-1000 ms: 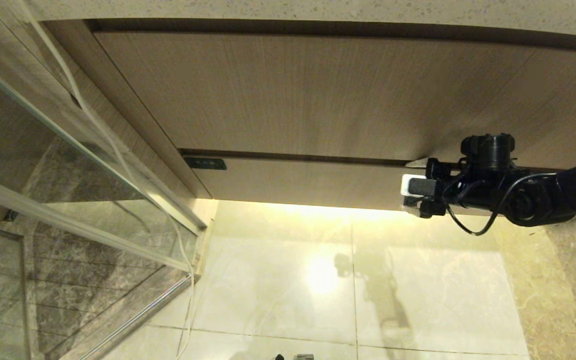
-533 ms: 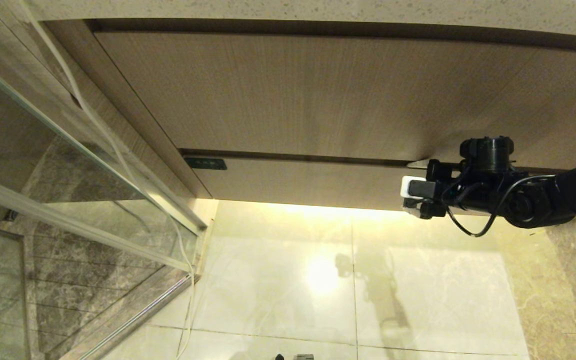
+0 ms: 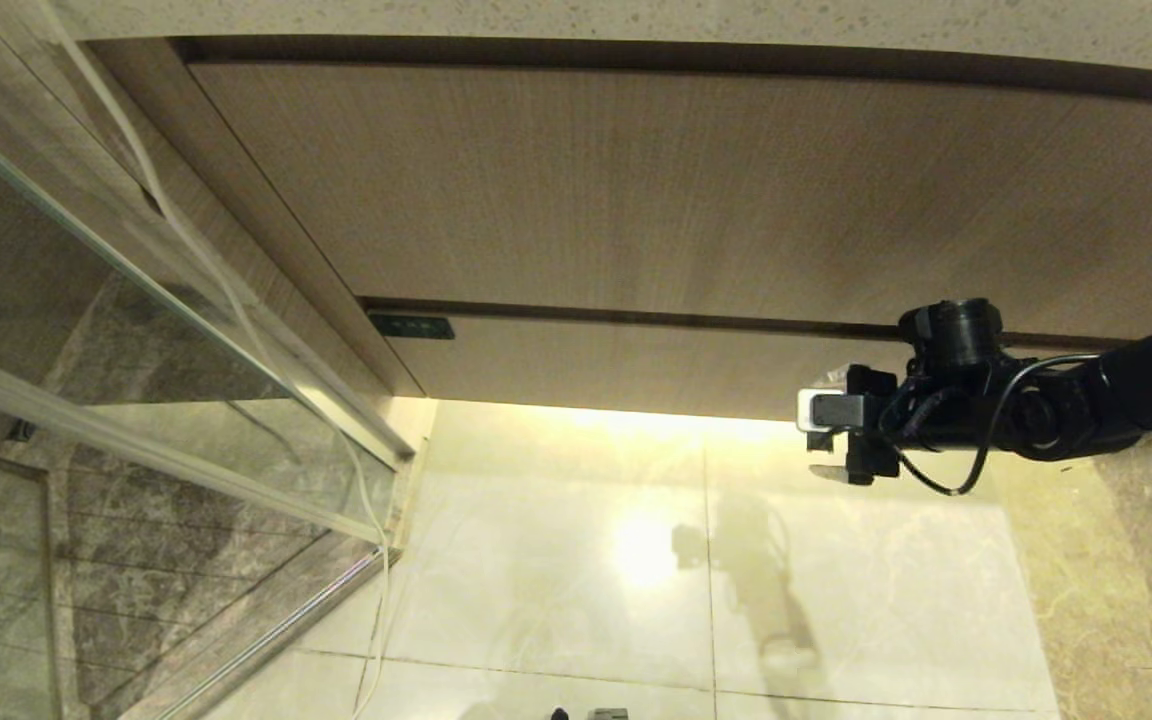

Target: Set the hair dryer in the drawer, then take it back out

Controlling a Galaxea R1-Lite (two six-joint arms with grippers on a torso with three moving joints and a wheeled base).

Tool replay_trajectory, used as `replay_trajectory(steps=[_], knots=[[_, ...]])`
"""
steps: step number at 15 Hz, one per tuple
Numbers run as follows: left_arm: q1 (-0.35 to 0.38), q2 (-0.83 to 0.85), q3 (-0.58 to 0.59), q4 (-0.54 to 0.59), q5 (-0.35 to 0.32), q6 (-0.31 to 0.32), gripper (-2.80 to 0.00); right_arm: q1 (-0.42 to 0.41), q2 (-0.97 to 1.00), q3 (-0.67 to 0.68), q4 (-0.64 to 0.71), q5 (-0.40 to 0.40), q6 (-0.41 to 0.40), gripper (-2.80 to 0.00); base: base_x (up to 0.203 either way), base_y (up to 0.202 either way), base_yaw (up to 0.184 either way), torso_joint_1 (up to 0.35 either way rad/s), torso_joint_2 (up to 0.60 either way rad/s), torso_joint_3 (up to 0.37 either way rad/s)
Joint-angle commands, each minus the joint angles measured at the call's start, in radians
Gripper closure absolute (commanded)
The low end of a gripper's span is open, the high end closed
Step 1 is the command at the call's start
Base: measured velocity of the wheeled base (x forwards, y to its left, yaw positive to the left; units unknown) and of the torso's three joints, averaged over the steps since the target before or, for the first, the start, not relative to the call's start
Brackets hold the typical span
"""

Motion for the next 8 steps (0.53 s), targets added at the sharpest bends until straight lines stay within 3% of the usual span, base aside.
replay_trajectory(steps=[1, 8], knots=[[0.0, 0.0, 0.0, 0.0, 0.0, 0.0, -2.8, -0.001, -0.007, -0.001, -0.007, 0.003, -0.008, -2.8, 0.0, 0.0, 0.0, 0.0, 0.0, 0.0], [0.0, 0.0, 0.0, 0.0, 0.0, 0.0, -2.8, -0.002, -0.114, 0.041, -0.037, 0.008, -0.003, -2.8, 0.0, 0.0, 0.0, 0.0, 0.0, 0.0]])
